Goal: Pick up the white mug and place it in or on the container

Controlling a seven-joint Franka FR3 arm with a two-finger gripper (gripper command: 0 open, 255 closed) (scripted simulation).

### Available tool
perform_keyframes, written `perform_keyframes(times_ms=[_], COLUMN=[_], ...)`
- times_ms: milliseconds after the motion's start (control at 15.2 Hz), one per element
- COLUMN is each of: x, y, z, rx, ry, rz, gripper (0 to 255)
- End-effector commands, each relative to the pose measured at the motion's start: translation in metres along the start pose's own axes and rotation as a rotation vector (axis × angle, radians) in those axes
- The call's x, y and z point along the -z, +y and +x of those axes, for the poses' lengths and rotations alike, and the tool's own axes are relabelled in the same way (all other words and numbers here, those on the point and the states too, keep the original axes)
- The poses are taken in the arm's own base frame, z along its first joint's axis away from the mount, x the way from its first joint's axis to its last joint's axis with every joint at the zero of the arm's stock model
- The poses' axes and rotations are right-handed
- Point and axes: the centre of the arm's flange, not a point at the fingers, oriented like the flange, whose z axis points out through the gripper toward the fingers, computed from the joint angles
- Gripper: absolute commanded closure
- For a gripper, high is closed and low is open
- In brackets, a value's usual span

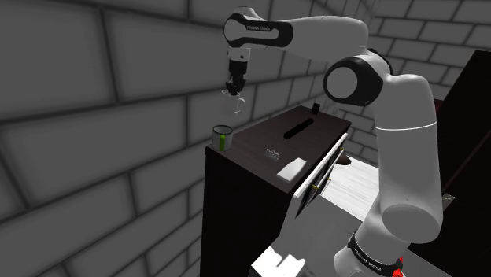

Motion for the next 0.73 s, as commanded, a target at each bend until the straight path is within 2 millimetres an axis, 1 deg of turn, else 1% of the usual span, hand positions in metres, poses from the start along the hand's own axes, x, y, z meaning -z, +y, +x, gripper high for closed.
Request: perform_keyframes(times_ms=[0,660], x=[-0.031,-0.084], y=[-0.003,-0.004], z=[0.005,0.005], rx=[0.008,0.008], ry=[-0.031,-0.031], rz=[0.010,0.010], gripper=[255,255])
